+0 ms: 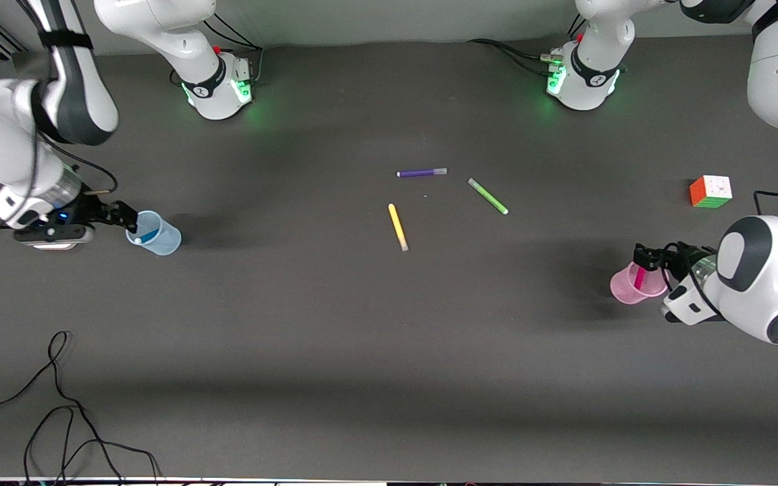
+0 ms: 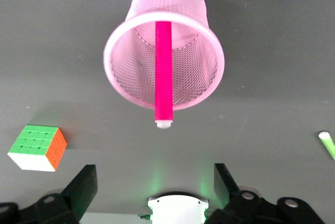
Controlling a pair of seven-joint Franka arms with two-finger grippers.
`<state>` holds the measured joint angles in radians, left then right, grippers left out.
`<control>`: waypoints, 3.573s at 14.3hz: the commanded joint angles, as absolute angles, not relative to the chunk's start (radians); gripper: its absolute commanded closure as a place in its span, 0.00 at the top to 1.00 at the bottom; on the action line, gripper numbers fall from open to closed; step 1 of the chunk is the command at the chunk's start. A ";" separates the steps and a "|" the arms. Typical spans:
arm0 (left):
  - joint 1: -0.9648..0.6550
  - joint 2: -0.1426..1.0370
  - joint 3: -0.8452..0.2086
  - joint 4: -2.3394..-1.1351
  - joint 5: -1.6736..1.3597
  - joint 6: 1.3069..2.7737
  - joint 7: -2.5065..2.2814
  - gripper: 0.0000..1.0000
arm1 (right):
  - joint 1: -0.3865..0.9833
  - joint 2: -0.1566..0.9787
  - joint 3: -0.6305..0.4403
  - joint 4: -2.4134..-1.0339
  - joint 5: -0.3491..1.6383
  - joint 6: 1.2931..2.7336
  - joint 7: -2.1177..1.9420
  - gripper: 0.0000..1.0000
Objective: Place pink and blue markers in matching cups
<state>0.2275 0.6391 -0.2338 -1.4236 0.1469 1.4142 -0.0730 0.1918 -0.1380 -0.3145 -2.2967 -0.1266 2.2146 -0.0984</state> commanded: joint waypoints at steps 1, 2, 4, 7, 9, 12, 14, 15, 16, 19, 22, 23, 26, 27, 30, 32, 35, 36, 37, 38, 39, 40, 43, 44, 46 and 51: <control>0.210 0.629 -0.229 -1.333 0.169 1.333 -0.089 1.00 | 0.192 -0.149 -0.269 -2.156 -0.091 2.041 -0.086 1.00; 0.206 0.608 -0.230 -1.336 0.179 1.316 -0.077 1.00 | 0.183 -0.149 -0.249 -2.117 -0.063 1.996 -0.086 1.00; 0.207 0.533 -0.236 -1.367 0.172 1.328 -0.074 1.00 | 0.173 -0.149 -0.224 -2.042 -0.040 1.921 -0.086 1.00; 0.207 0.392 -0.250 -1.461 0.166 1.417 -0.071 1.00 | 0.175 -0.153 -0.193 -1.944 -0.040 1.835 -0.091 1.00; 0.215 0.293 -0.252 -1.555 0.135 1.506 -0.060 1.00 | 0.176 -0.155 -0.192 -1.927 -0.040 1.798 -0.089 1.00; 0.222 0.184 -0.249 -1.661 0.124 1.574 0.006 1.00 | 0.179 -0.155 -0.196 -1.928 -0.040 1.796 -0.087 1.00; 0.235 0.128 -0.247 -1.701 0.098 1.614 0.011 1.00 | 0.179 -0.164 -0.198 -1.930 -0.040 1.784 -0.086 1.00; 0.233 0.092 -0.245 -1.730 0.085 1.644 0.011 1.00 | 0.179 -0.169 -0.198 -1.930 -0.040 1.773 -0.078 1.00; 0.224 0.075 -0.238 -1.739 0.077 1.655 0.011 1.00 | 0.181 -0.175 -0.198 -1.930 -0.040 1.772 -0.074 1.00; 0.111 0.040 -0.119 -1.738 0.037 1.643 0.011 1.00 | 0.179 -0.183 -0.202 -1.933 -0.038 1.772 -0.077 1.00; -0.043 0.008 0.027 -1.730 0.011 1.637 0.009 1.00 | 0.179 -0.187 -0.209 -1.936 -0.038 1.769 -0.080 1.00; -0.048 0.000 0.029 -1.730 0.003 1.634 0.009 1.00 | 0.179 -0.187 -0.210 -1.936 -0.038 1.769 -0.083 1.00; -0.049 -0.003 0.023 -1.715 0.003 1.615 0.011 1.00 | 0.181 -0.186 -0.209 -1.936 -0.038 1.770 -0.081 1.00; -0.049 -0.003 0.023 -1.713 0.003 1.614 0.011 1.00 | 0.183 -0.184 -0.207 -1.936 -0.038 1.773 -0.080 1.00; -0.052 -0.003 0.021 -1.695 0.003 1.600 0.011 1.00 | 0.183 -0.187 -0.209 -1.934 -0.040 1.772 -0.086 1.00; -0.052 0.001 0.015 -1.687 0.003 1.601 0.009 1.00 | 0.183 -0.183 -0.207 -1.934 -0.040 1.776 -0.084 1.00; -0.051 0.032 0.017 -1.651 0.003 1.608 0.008 1.00 | 0.183 -0.184 -0.207 -1.934 -0.040 1.775 -0.087 1.00; -0.048 0.037 0.014 -1.651 0.003 1.609 0.006 1.00 | 0.183 -0.181 -0.206 -1.934 -0.040 1.781 -0.084 1.00; -0.040 0.037 0.005 -1.651 0.003 1.609 0.006 1.00 | 0.184 -0.178 -0.199 -1.928 -0.041 1.789 -0.077 1.00; -0.037 0.037 -0.003 -1.651 0.002 1.609 0.006 1.00 | 0.186 -0.176 -0.198 -1.919 -0.052 1.801 -0.077 1.00; -0.037 0.037 -0.003 -1.651 0.003 1.611 0.006 1.00 | 0.186 -0.170 -0.198 -1.890 -0.052 1.801 -0.075 1.00; -0.034 0.037 -0.005 -1.651 0.003 1.611 0.006 1.00 | 0.184 -0.166 -0.198 -1.869 -0.048 1.795 -0.074 1.00; -0.026 0.035 -0.017 -1.651 0.003 1.608 0.006 1.00 | 0.186 -0.170 -0.198 -1.861 -0.043 1.769 -0.072 1.00; -0.026 0.035 -0.017 -1.651 0.003 1.608 0.006 1.00 | 0.186 -0.169 -0.198 -1.846 -0.043 1.741 -0.081 1.00; -0.025 0.034 -0.017 -1.651 0.002 1.603 0.009 1.00 | 0.186 -0.158 -0.198 -1.807 -0.043 1.689 -0.077 1.00; -0.028 0.032 -0.015 -1.648 -0.006 1.583 0.012 1.00 | 0.195 -0.112 -0.196 -1.772 0.051 1.687 -0.063 1.00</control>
